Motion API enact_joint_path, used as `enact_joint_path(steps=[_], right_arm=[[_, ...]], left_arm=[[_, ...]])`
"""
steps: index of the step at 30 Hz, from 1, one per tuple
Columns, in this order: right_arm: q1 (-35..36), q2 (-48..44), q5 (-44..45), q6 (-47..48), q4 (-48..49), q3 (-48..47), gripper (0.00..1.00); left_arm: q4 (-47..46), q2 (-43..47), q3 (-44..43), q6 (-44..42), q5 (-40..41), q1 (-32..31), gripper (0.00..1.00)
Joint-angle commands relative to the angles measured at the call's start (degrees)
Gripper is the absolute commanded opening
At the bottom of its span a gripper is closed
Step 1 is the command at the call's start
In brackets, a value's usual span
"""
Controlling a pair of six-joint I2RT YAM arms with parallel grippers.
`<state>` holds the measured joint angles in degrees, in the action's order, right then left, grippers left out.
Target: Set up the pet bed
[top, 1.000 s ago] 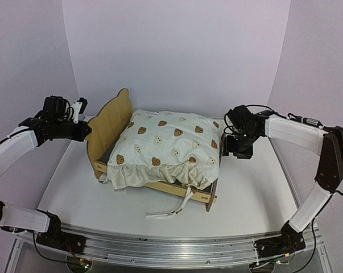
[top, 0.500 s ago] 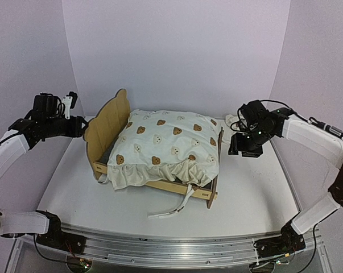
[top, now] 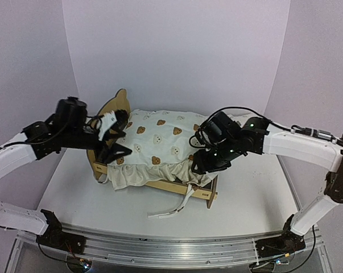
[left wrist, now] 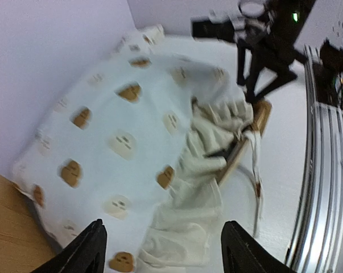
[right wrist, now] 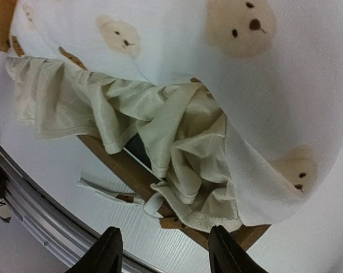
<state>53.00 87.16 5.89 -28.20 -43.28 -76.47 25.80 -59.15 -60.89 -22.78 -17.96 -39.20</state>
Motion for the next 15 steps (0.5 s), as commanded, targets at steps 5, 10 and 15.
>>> enact_joint_path(steps=[5,10,15], right_arm=[[0.8,12.5,9.0,-6.6,3.5,-4.9,0.56],[0.7,17.7,8.9,-6.6,5.3,-5.7,0.52],[0.7,17.8,9.7,-5.9,5.4,-4.3,0.17]], left_arm=[[7.0,-17.5,4.3,-11.9,4.5,-4.1,0.77],[1.2,-18.6,9.5,-17.6,8.3,-4.7,0.77],[-2.5,-20.2,11.7,-20.2,13.8,-4.7,0.59]])
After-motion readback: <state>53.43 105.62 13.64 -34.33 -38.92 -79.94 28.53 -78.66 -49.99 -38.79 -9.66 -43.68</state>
